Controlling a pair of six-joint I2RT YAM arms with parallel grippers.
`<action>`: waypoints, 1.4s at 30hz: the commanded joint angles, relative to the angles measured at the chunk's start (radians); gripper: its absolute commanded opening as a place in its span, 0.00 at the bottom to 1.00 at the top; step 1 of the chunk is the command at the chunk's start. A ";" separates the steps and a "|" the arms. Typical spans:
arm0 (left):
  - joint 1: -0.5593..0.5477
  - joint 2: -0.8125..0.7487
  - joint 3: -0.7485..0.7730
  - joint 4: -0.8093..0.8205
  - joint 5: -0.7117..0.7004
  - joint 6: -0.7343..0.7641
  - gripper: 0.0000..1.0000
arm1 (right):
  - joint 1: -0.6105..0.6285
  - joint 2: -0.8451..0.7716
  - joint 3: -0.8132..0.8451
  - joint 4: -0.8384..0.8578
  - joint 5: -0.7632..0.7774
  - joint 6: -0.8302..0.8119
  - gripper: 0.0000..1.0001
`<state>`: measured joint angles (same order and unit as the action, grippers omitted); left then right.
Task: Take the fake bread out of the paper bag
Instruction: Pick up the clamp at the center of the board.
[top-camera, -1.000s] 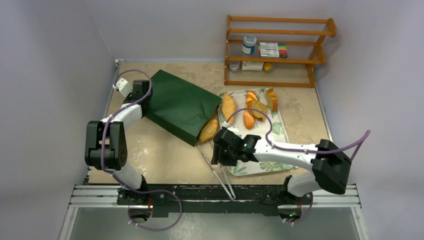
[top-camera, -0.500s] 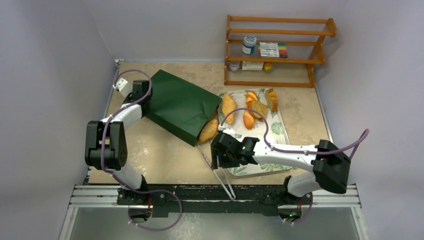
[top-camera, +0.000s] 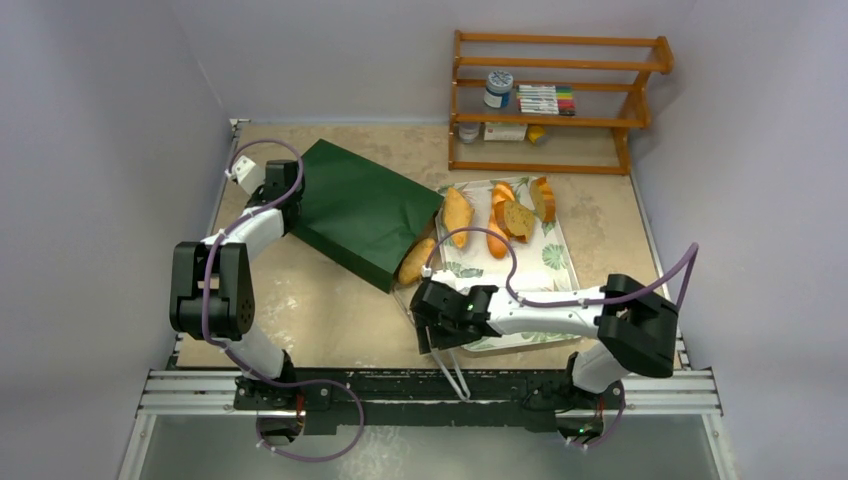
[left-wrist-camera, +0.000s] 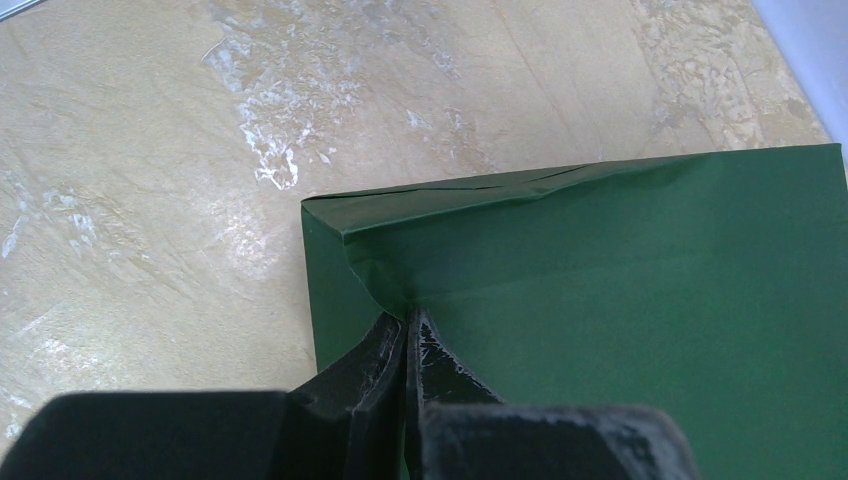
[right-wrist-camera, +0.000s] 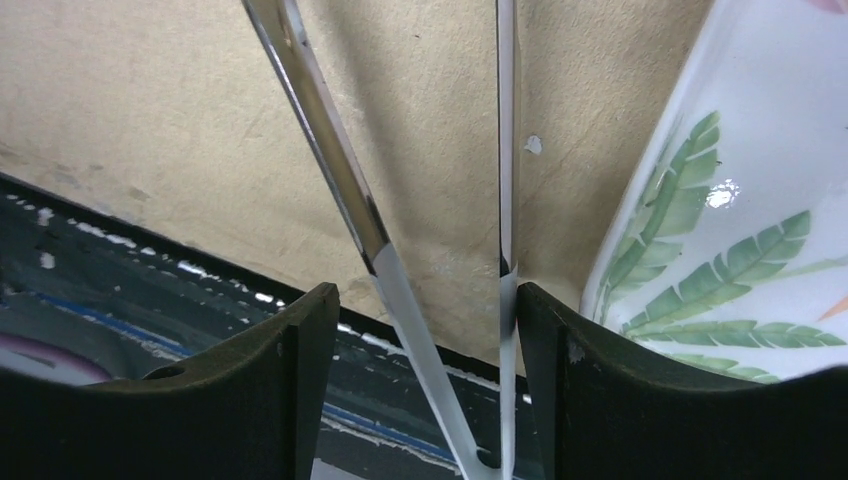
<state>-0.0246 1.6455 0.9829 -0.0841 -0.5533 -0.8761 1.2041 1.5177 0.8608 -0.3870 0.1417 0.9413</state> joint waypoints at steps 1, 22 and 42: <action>0.006 -0.010 -0.012 0.030 0.014 -0.009 0.00 | 0.019 0.032 -0.013 0.009 0.056 -0.004 0.65; 0.020 0.000 -0.027 0.052 0.033 -0.021 0.00 | 0.051 -0.048 -0.047 -0.090 -0.036 0.229 0.50; 0.035 -0.021 -0.060 0.072 0.085 -0.046 0.00 | 0.020 0.097 0.090 -0.174 -0.059 0.291 0.53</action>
<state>0.0032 1.6512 0.9470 -0.0463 -0.5083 -0.8989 1.2289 1.5982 0.9207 -0.5056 0.1078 1.1801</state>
